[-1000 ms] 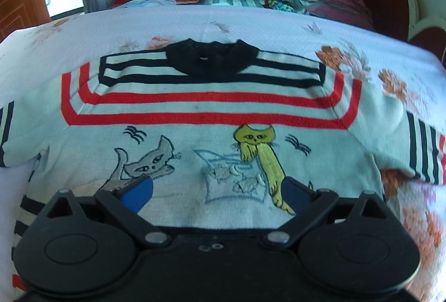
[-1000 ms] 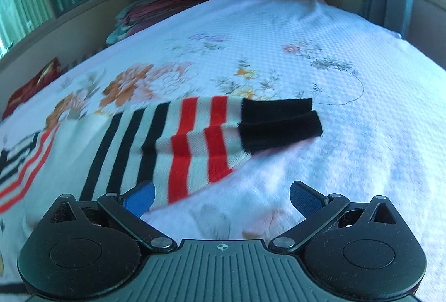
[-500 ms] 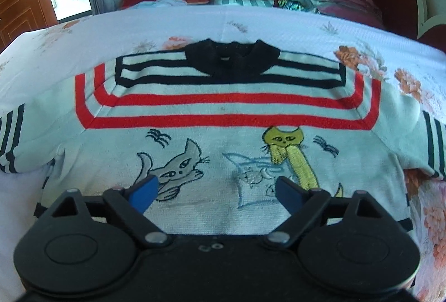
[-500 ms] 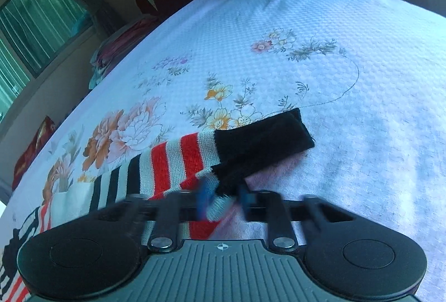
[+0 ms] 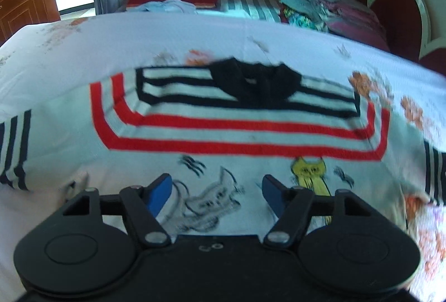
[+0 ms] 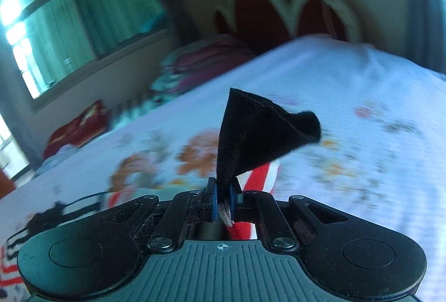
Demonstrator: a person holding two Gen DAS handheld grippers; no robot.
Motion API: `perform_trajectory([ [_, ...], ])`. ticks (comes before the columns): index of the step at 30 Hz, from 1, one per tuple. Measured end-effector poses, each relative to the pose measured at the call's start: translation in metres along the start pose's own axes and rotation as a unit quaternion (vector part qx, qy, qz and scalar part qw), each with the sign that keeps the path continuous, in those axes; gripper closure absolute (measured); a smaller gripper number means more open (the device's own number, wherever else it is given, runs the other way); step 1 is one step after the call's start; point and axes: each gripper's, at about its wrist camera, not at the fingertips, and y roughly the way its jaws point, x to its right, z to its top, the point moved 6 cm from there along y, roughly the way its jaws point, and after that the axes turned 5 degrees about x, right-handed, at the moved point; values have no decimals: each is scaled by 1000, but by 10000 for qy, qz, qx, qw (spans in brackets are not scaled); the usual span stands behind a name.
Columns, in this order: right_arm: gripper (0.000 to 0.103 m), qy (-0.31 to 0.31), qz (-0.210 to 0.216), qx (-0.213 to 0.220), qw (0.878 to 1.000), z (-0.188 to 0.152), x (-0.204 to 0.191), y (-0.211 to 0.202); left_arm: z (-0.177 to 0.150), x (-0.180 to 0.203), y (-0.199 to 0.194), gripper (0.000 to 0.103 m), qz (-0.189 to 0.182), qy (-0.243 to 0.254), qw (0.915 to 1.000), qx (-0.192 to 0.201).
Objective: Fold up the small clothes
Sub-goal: 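Carry the held sleeve across the sweater body and release it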
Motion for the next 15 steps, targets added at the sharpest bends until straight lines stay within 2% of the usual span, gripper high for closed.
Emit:
perform_trajectory([
  [1,95,-123,202,-25,9997,-2,-24,0,4,-5,-1,23,-38,-27,10000,45],
  [2,95,-230,402,-55,9989,-6,-47,1,7,-9,-1,22,-61,-61,9999,81],
  [5,95,-534,947,-214,9938,-25,-120,4,15,-23,-1,20,-249,-114,9995,171],
  [9,95,-886,1494,-588,9831,-69,-207,11,22,-45,5,19,-486,-323,9982,144],
  [12,95,-1179,1714,-971,9733,-110,-258,22,24,-59,13,19,-730,-603,9955,10],
  [15,95,-1256,1757,-1366,9668,-146,-284,34,24,-64,25,18,-952,-714,9927,-198],
])
